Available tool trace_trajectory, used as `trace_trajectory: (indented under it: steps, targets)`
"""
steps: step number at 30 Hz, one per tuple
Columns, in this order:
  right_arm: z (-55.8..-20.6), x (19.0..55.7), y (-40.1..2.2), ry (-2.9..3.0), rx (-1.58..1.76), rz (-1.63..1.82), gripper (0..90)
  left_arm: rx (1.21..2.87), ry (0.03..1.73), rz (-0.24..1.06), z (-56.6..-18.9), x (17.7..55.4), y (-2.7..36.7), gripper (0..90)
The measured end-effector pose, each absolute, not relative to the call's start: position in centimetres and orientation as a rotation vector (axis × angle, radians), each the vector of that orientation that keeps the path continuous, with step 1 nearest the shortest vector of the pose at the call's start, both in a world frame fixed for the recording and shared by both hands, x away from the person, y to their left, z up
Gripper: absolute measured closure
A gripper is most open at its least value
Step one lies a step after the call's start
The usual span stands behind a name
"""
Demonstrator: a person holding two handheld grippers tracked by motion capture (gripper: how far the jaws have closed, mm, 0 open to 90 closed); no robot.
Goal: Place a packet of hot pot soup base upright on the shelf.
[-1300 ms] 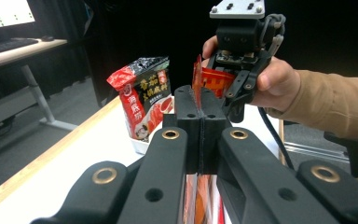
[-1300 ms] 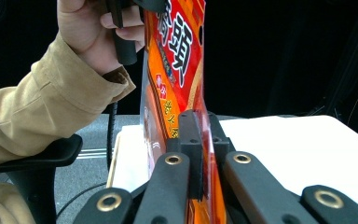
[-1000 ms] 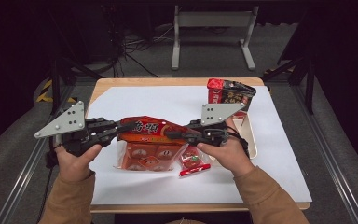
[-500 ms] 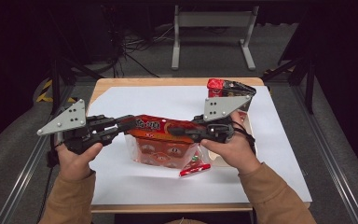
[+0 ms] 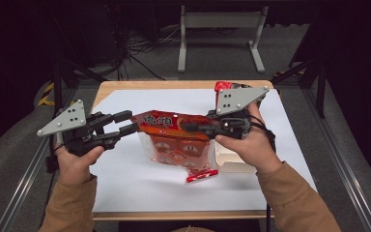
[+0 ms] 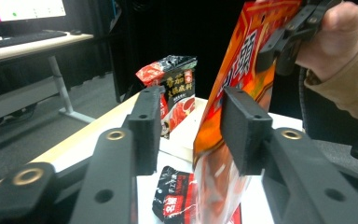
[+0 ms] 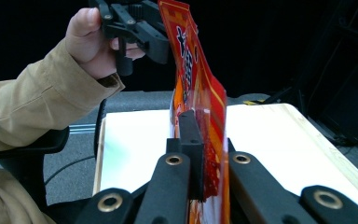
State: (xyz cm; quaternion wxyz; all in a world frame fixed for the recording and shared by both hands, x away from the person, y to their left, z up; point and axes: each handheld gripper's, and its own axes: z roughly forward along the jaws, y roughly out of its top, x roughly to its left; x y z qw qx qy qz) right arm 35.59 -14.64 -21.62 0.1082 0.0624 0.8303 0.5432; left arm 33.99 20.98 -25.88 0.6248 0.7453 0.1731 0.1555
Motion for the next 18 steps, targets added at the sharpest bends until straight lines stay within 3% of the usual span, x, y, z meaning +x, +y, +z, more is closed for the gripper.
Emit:
trace_trajectory:
  steps: [18]
  targets:
    - [-18.1,36.0,-18.2,2.378,0.255,1.572,89.8,1.715,0.456,0.373,-26.6,34.8,21.6,50.5]
